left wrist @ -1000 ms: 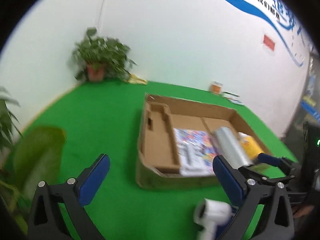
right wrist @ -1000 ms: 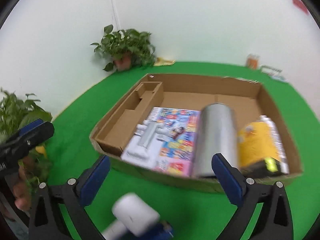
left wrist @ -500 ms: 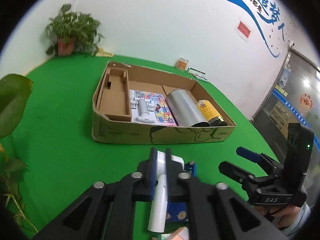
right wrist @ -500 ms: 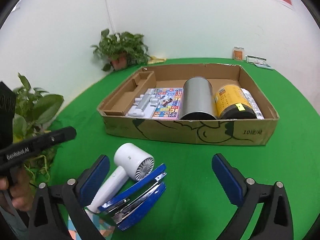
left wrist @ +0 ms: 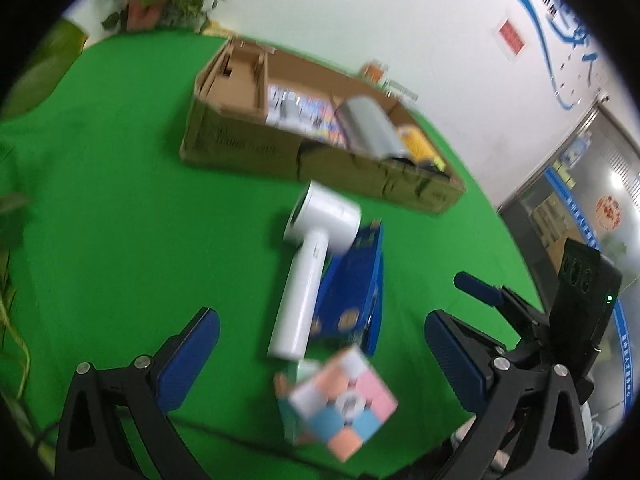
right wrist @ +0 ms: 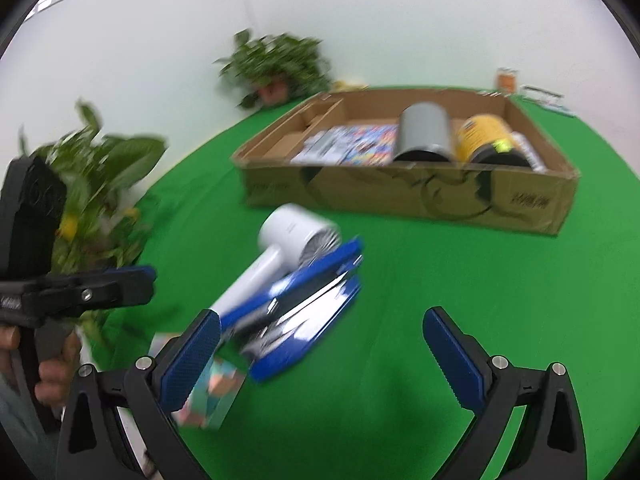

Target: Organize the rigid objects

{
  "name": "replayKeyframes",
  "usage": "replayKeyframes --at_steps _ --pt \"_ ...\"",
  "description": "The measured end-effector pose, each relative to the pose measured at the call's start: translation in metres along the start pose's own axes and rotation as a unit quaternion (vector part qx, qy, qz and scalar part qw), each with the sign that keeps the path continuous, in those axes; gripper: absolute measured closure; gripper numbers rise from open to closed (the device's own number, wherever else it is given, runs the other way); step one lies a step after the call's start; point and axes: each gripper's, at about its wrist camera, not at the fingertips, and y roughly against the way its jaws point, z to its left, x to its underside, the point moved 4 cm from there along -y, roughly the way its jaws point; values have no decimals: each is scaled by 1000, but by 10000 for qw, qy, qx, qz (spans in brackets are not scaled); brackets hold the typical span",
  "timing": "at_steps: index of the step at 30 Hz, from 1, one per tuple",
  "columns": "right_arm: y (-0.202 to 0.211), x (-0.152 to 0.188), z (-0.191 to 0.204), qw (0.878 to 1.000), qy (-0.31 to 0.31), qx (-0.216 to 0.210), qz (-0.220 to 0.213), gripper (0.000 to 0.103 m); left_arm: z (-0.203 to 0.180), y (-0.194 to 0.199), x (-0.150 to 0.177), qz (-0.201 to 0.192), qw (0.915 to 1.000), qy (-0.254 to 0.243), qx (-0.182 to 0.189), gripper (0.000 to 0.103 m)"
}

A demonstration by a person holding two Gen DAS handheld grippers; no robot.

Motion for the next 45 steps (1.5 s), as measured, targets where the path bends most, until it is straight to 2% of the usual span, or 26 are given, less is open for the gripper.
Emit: replayKeyframes --at_steps 4,7,9,10,12,15,16,22,27,30,31,32,34,36,38,39,41,44,45 --pt "-4 31 18 9968 320 -648 330 8 5 -3 25 413 9986 306 153 8" --pt "-12 51 37 9912 596 -1037 564 17 10 -9 40 641 9961 536 297 20" --pt "-15 59 48 9881 771 -1153 668 23 12 -16 48 783 9935 722 393 33" --pt "-17 62 53 9865 846 -1204 719 26 12 -18 52 848 9922 801 434 35" --pt "-21 67 62 9836 973 -1293 792 31 9 -22 56 914 9902 860 620 36" --pt "-27 77 75 9786 1316 -1285 925 44 5 -21 57 900 9909 812 589 37" --pt "-29 78 77 9785 1350 -1243 941 54 4 -21 57 928 9904 814 620 37" --pt "-28 78 74 9791 1483 -1131 809 59 -12 -26 58 1065 9913 509 578 38" --pt "-19 82 64 9770 1639 -1069 849 58 -24 -34 57 1300 9886 245 722 38" --pt "-11 77 53 9758 1410 -1401 907 56 -21 -35 50 1355 9873 227 801 38" --pt "-7 73 45 9770 1286 -1462 868 50 -19 -33 43 1273 9885 234 781 38" --pt "-3 68 36 9792 1161 -1451 811 39 -14 -25 33 1040 9921 249 652 38" --pt "4 56 5 9858 696 -1373 670 31 -6 -14 20 767 9950 291 566 38" --pt "1 42 -24 9893 94 -1298 655 31 0 -4 5 508 9967 318 554 38" --pt "-13 20 -56 9875 -864 -1151 644 31 1 2 -8 335 9981 197 483 38" --pt "-13 20 -56 9875 -864 -1151 644 31 0 2 -13 280 9985 160 448 38" --pt "-40 -2 -56 9773 -1490 -1285 791 31 -2 -1 -21 250 9987 143 427 38" --pt "-55 -14 -47 9715 -1709 -1392 877 31 -5 -6 -27 233 9990 136 361 38" --pt "-72 -17 -39 9705 -1804 -1219 1037 31 -4 -7 -27 228 9990 130 353 38"
